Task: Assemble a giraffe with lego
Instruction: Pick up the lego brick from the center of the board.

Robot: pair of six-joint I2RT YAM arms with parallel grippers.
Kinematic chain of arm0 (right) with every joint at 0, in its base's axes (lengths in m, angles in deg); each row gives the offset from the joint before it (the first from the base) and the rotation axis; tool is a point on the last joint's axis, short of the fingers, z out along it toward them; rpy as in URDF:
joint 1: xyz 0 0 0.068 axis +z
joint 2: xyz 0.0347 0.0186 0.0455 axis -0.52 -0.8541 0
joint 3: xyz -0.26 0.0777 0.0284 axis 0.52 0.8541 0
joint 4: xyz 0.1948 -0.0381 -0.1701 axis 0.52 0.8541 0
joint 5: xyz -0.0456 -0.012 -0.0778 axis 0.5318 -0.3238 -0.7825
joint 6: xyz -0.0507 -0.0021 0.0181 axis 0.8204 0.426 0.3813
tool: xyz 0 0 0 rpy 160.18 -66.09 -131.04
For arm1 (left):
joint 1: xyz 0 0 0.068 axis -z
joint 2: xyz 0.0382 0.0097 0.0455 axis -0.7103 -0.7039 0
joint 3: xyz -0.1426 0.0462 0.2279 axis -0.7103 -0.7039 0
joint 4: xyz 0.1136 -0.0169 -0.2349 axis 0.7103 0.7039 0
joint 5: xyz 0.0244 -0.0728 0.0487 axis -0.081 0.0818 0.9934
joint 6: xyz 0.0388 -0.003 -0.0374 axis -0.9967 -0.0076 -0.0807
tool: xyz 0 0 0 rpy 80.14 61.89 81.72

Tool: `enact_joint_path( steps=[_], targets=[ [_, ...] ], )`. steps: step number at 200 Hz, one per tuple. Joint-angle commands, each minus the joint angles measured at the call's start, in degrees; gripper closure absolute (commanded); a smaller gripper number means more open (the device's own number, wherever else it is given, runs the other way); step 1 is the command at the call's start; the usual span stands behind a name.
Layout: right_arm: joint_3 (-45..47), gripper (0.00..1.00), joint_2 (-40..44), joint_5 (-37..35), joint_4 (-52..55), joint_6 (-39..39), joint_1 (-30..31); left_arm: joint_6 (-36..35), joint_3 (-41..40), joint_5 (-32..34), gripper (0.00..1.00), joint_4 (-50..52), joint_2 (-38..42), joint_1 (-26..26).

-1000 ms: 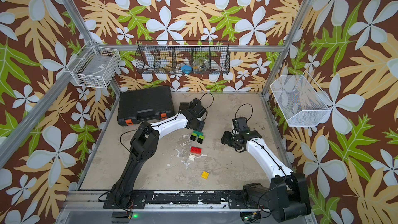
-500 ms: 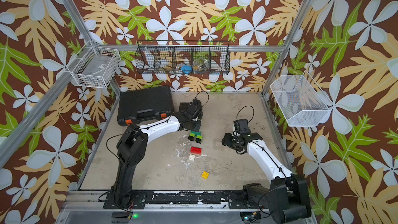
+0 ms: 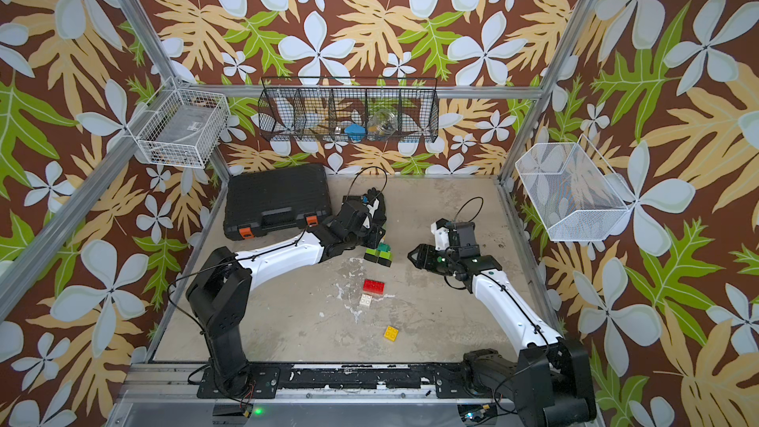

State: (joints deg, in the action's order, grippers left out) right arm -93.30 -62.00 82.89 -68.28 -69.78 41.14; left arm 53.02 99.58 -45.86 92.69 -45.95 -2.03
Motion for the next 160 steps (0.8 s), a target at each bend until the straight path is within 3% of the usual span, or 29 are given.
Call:
enact_joint_path(
  steps=[1, 25, 63, 160],
  targets=[
    [0.9, 0.37, 0.28, 8.55, -9.87, -1.14, 0.04, -2.55, -0.92, -3.15, 0.91, -2.68, 1.75, 0.11],
    [2.54, 0.42, -0.07, 14.23, -17.32, -5.53, 0.36, -4.03, -2.24, -5.3, 0.9, -3.3, 3.32, 0.11],
    [2.0, 0.42, -1.98, 19.45, -22.32, -7.08, 1.45, -4.89, -2.24, -7.12, 0.9, -3.49, 4.09, 0.2],
    [0.81, 0.42, -5.55, 17.94, -18.03, -4.45, 2.9, -4.7, -2.28, -6.68, 0.9, -2.96, 4.4, 1.16]
  ],
)
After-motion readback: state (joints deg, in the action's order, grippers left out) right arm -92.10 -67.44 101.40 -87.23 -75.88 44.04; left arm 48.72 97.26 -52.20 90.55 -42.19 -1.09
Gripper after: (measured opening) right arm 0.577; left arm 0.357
